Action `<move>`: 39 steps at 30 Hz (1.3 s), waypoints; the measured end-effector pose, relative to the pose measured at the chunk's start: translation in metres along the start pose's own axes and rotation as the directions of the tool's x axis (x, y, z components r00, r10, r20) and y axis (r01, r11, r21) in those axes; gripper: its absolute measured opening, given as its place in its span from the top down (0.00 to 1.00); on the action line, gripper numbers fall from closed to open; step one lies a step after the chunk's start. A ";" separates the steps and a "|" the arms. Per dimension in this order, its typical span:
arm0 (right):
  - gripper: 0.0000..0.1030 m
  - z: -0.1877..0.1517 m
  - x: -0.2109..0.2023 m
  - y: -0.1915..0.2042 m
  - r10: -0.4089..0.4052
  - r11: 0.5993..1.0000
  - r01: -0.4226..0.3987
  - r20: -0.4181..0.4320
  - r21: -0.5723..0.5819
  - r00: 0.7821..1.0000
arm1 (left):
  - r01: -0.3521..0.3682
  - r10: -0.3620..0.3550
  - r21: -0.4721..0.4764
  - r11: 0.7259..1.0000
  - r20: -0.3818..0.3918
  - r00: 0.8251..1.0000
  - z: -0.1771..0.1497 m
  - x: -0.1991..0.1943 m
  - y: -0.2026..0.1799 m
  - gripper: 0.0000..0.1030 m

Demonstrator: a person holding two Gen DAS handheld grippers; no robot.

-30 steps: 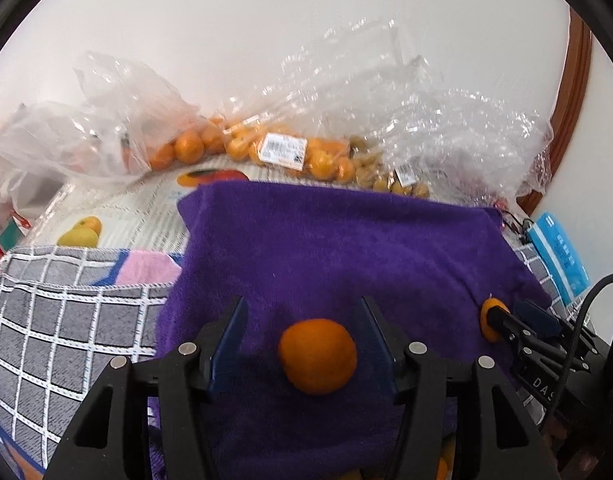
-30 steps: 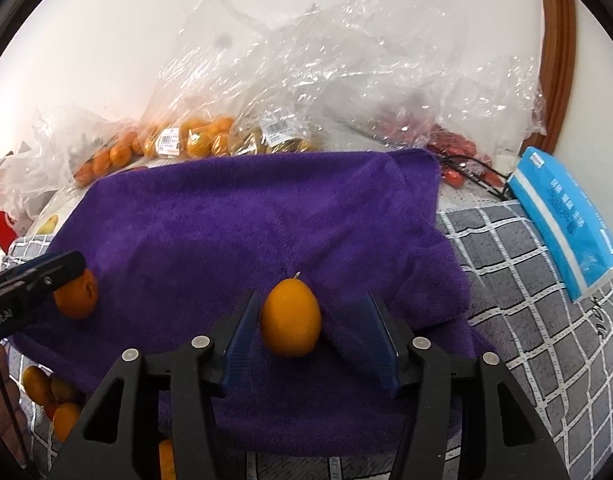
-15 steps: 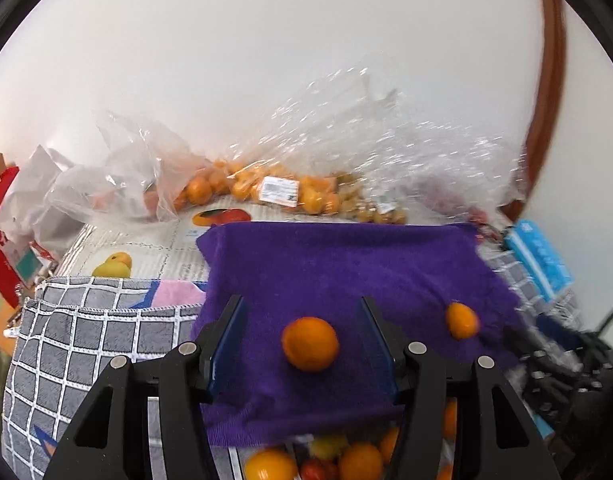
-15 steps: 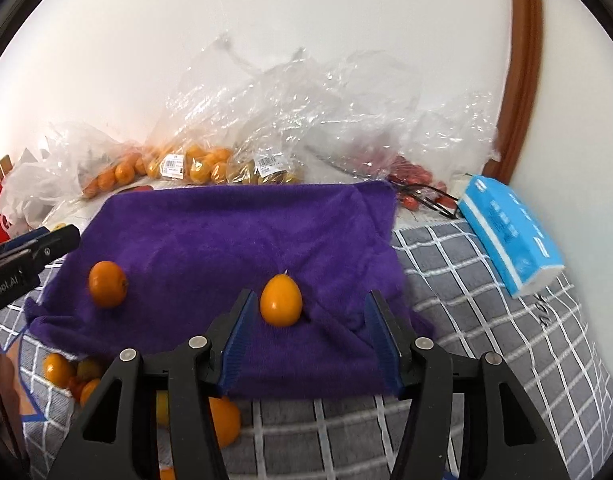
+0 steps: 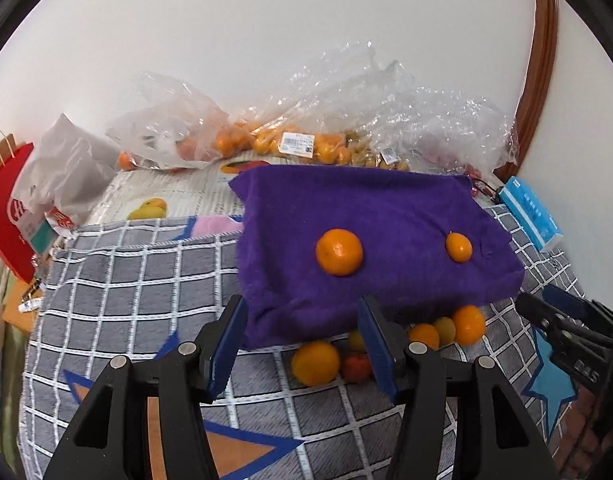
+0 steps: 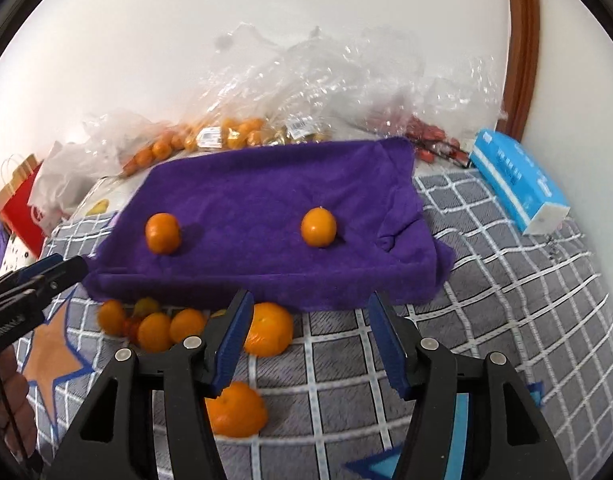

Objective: Organize fruits
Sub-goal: 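Withdraw both open tools back toward the row of fruit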

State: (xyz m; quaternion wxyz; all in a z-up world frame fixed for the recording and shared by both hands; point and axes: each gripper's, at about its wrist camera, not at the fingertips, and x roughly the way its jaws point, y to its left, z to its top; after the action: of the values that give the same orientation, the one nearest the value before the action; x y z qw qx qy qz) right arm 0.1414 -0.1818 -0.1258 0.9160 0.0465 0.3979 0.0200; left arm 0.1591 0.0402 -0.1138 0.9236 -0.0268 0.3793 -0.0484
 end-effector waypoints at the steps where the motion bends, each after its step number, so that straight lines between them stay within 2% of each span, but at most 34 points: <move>1: 0.37 -0.001 -0.003 0.002 0.006 1.000 -0.006 0.001 -0.016 1.000 | 0.001 -0.001 -0.007 1.000 0.005 1.000 -0.001 -0.001 0.002 0.45; 5: 0.37 -0.015 -0.006 0.015 -0.002 0.998 0.002 -0.003 -0.068 1.000 | 0.023 -0.023 -0.032 0.999 -0.009 1.000 -0.015 -0.001 0.010 0.45; 8: 0.37 -0.027 0.001 0.020 0.017 0.997 -0.019 -0.021 -0.072 1.000 | -0.005 0.004 -0.036 0.999 -0.028 1.000 -0.027 0.002 0.014 0.45; 11: 0.37 -0.034 0.010 0.024 0.019 0.995 -0.021 -0.028 -0.098 0.999 | 0.017 -0.019 -0.054 0.998 -0.044 0.999 -0.034 0.002 0.019 0.45; 13: 0.40 -0.034 0.016 0.024 0.010 0.994 -0.014 -0.030 -0.110 1.000 | 0.019 -0.024 -0.077 0.997 -0.059 0.998 -0.035 0.003 0.024 0.45; 22: 0.55 -0.025 0.042 0.009 0.087 0.996 -0.089 -0.068 -0.018 0.994 | 0.037 -0.048 -0.094 0.995 -0.119 0.992 -0.052 0.023 0.031 0.45; 27: 0.56 -0.024 0.052 -0.002 0.160 0.986 -0.154 -0.089 0.065 0.983 | 0.048 -0.060 -0.094 0.994 -0.124 0.990 -0.063 0.030 0.033 0.45; 34: 0.56 -0.024 0.059 0.005 0.172 0.984 -0.165 -0.126 0.065 0.977 | 0.061 -0.068 -0.087 0.994 -0.078 0.995 -0.069 0.028 0.032 0.41; 37: 0.63 -0.025 0.061 0.008 0.188 0.981 -0.180 -0.126 0.068 0.974 | 0.082 -0.089 -0.089 0.993 -0.078 0.993 -0.069 0.028 0.032 0.38; 39: 0.63 -0.025 0.059 0.008 0.169 0.985 -0.163 -0.124 0.059 0.978 | 0.094 -0.101 -0.085 0.992 -0.080 0.992 -0.069 0.029 0.031 0.34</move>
State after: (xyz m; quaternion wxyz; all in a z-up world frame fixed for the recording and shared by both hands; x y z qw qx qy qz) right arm 0.1633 -0.1676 -0.1846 0.8822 0.1004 0.4513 0.0899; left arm 0.1331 0.0673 -0.1856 0.9015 -0.0808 0.4177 -0.0790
